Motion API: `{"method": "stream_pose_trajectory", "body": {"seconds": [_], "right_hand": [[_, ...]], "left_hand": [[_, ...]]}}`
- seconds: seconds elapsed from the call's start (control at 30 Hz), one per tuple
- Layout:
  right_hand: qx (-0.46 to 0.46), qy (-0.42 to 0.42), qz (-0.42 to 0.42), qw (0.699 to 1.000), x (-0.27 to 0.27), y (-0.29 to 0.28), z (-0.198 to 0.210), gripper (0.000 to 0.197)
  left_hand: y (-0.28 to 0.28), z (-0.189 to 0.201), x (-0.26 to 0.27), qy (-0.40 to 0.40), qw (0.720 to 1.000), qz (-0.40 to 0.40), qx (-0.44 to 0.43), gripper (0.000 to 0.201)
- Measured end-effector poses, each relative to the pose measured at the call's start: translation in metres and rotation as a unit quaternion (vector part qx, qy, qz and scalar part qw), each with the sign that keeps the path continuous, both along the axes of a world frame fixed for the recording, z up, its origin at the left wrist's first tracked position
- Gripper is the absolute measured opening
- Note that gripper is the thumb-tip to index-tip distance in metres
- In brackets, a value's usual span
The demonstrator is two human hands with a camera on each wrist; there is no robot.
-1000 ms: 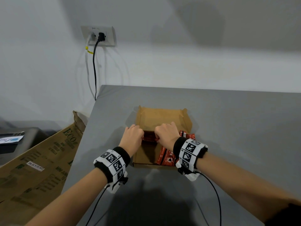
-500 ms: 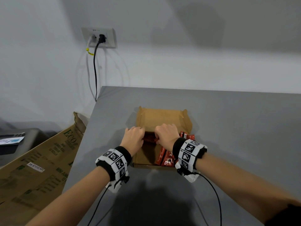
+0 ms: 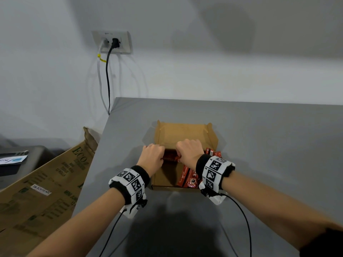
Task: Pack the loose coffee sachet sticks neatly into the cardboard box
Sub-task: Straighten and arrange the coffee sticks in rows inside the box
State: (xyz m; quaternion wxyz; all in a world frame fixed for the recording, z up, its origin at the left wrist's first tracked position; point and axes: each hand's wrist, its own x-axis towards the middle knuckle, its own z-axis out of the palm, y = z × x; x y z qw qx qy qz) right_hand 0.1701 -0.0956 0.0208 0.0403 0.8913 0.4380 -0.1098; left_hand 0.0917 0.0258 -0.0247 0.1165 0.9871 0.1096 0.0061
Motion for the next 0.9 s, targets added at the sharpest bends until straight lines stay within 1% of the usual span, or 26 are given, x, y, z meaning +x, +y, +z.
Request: {"method": "stream_pose_trajectory", "body": {"seconds": [0.23, 0.33, 0.4, 0.47, 0.53, 0.6, 0.63, 0.7, 0.73, 0.8, 0.83, 0.9], "right_hand": [[-0.010, -0.001, 0.015, 1.000, -0.003, 0.003, 0.003, 0.008], [0.001, 0.009, 0.015, 1.000, -0.004, 0.003, 0.005, 0.008], [0.037, 0.028, 0.009, 0.999, -0.002, 0.001, 0.010, 0.007], [0.096, 0.049, -0.016, 0.994, 0.006, -0.008, 0.018, 0.007], [0.160, 0.057, -0.054, 0.984, 0.019, -0.023, 0.027, 0.009], [0.201, 0.059, -0.095, 0.973, 0.033, -0.042, 0.033, 0.009], [0.212, 0.061, -0.113, 0.969, 0.038, -0.051, 0.033, 0.009], [0.219, 0.070, -0.134, 0.964, 0.043, -0.063, 0.027, 0.009], [0.217, 0.078, -0.137, 0.963, 0.042, -0.066, 0.023, 0.008], [0.202, 0.092, -0.134, 0.966, 0.034, -0.070, 0.014, 0.006], [0.196, 0.100, -0.131, 0.967, 0.030, -0.071, 0.010, 0.005], [0.195, 0.110, -0.122, 0.967, 0.020, -0.073, 0.003, 0.004]], "left_hand": [[0.002, 0.000, -0.001, 0.005, 1.000, -0.001, -0.015, 0.006], [0.001, 0.001, -0.002, 0.004, 1.000, 0.003, -0.018, 0.003], [0.000, 0.004, -0.005, -0.013, 1.000, 0.012, -0.020, 0.007], [0.002, 0.010, -0.010, -0.051, 0.997, 0.031, -0.038, 0.013], [0.006, 0.018, -0.017, -0.096, 0.991, 0.051, -0.073, 0.013], [0.006, 0.026, -0.023, -0.111, 0.986, 0.048, -0.117, 0.010], [0.001, 0.029, -0.024, -0.103, 0.983, 0.034, -0.147, 0.009], [-0.017, 0.034, -0.023, -0.039, 0.978, -0.005, -0.203, 0.003], [-0.027, 0.035, -0.020, -0.001, 0.977, -0.023, -0.212, 0.014], [-0.044, 0.032, -0.012, 0.064, 0.978, -0.040, -0.195, 0.037], [-0.049, 0.030, -0.008, 0.086, 0.979, -0.041, -0.178, 0.043], [-0.054, 0.026, -0.004, 0.102, 0.981, -0.033, -0.164, 0.043]]}}
